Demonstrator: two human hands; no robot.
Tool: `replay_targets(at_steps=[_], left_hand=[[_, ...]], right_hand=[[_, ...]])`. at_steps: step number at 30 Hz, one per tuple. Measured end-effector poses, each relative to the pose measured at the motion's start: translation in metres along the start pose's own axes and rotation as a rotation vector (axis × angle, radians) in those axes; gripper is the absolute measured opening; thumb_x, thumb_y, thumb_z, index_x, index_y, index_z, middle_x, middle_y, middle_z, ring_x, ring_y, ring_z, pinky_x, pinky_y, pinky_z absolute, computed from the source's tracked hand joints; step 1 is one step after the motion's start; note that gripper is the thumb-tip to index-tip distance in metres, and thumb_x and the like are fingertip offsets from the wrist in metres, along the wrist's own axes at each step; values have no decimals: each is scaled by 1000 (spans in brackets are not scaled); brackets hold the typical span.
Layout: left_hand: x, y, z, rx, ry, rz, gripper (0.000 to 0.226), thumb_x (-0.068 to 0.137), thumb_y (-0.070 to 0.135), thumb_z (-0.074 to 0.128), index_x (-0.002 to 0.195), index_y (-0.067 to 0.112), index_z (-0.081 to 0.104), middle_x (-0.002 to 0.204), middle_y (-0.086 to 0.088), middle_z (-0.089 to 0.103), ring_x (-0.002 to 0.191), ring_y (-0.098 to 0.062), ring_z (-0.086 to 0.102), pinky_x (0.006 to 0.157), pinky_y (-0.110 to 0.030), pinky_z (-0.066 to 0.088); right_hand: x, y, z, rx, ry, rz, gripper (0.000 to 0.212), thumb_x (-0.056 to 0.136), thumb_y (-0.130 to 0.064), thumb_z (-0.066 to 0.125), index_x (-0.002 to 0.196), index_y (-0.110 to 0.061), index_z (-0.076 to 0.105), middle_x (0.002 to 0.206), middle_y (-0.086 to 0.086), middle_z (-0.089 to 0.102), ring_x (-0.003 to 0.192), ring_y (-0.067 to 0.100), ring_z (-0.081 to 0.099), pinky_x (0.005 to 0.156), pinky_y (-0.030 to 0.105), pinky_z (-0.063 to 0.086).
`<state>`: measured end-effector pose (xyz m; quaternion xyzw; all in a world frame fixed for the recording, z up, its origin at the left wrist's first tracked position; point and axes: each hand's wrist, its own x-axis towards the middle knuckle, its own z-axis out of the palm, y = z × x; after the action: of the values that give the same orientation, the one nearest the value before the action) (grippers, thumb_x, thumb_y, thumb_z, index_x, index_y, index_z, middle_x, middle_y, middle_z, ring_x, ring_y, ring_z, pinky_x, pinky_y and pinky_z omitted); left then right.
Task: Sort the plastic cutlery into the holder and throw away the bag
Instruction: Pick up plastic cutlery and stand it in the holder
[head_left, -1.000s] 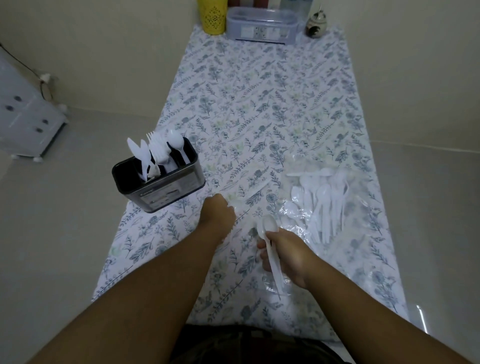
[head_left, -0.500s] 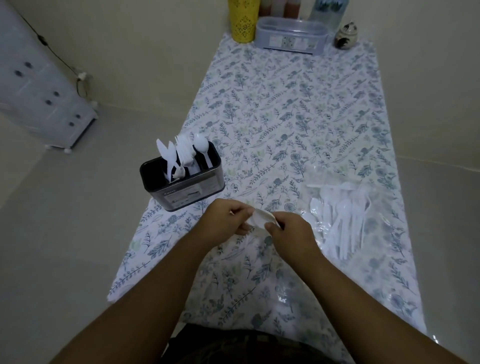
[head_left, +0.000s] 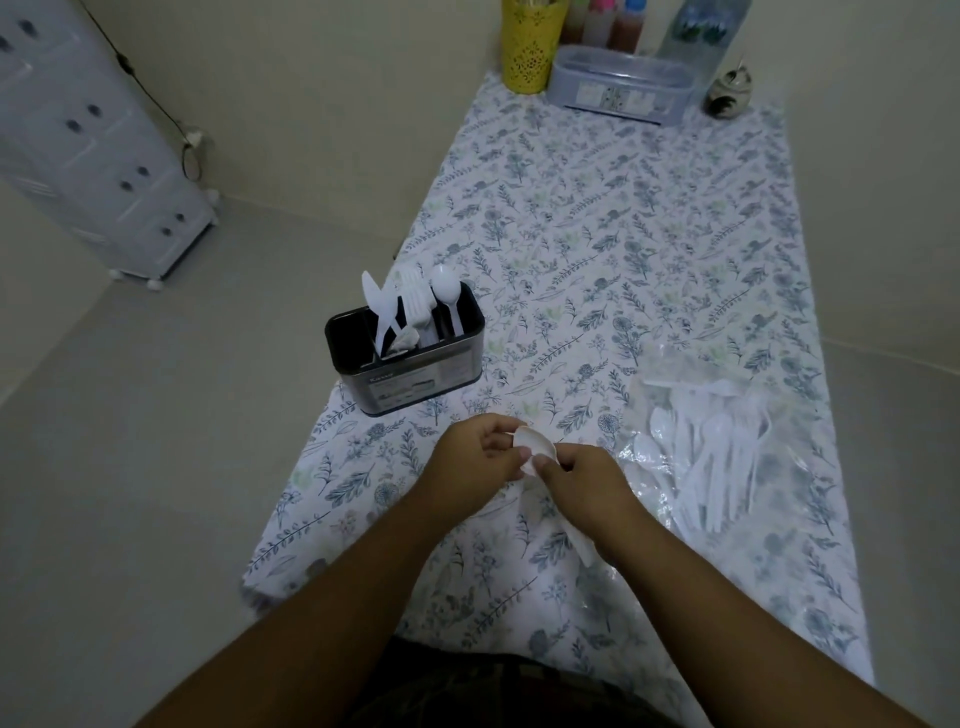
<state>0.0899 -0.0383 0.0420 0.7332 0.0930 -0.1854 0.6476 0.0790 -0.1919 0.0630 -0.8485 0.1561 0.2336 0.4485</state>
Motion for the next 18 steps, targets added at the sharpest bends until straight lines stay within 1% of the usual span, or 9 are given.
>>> replay_targets(at_steps=[2,5,7,9,10,12,14,16,18], left_hand=[[-1,-2,-5,-1,31,15,21,89,1,71,108,9,70,91,-14,74,72,-21,73,72,-32,62],[-3,0,-12,-69,9,11,24,87,1,73,110,8,71,96,-18,73,78,-23,73,75,-33,63],[-5,2,-16,-102,-22,29,25,88,1,72,111,10,73,99,-17,73,84,-23,73,76,-30,62],[-8,4,-20,-98,-40,54,28,88,0,72,114,10,73,101,-17,73,89,-25,73,78,-29,61],[-9,5,-22,-94,-46,66,29,88,0,71,116,9,73,103,-17,73,91,-26,73,78,-29,61],[-12,8,-25,-95,-33,83,30,89,-1,70,117,7,72,103,-17,73,92,-26,73,77,-27,60],[-14,13,-29,-106,4,96,25,89,-2,70,112,7,73,100,-14,73,90,-22,73,76,-26,60],[-15,20,-33,-99,43,114,18,89,-1,70,104,8,73,94,-11,73,87,-20,73,76,-28,61],[-11,26,-39,-52,105,141,14,89,2,71,99,12,72,89,-7,73,83,-20,73,76,-34,62]], right_hand=[[-4,-6,-1,7,-67,30,38,106,-29,47,87,-8,71,79,2,66,72,16,59,68,31,44],[-5,-11,0,85,-142,75,36,104,-28,44,95,-7,72,95,13,73,86,27,67,80,38,51],[-4,-10,0,134,-196,103,31,101,-26,47,95,-8,72,94,14,74,85,30,69,83,42,53],[-2,-8,1,244,-262,157,28,101,-25,51,105,-8,72,102,14,76,94,28,74,95,47,57],[-1,-7,0,299,-295,175,26,102,-23,53,108,-7,72,105,14,76,96,26,75,97,46,57],[-3,-8,1,396,-335,169,22,104,-18,55,107,-6,73,105,14,76,94,23,74,89,39,61],[-6,-12,2,484,-337,118,19,102,-15,59,111,-10,75,107,12,77,95,23,74,78,31,60],[-10,-20,3,513,-287,18,21,101,-16,62,116,-18,76,108,10,78,99,25,75,75,28,59],[-11,-31,3,471,-239,-82,23,103,-21,58,119,-21,75,108,9,78,103,26,74,76,27,60]])
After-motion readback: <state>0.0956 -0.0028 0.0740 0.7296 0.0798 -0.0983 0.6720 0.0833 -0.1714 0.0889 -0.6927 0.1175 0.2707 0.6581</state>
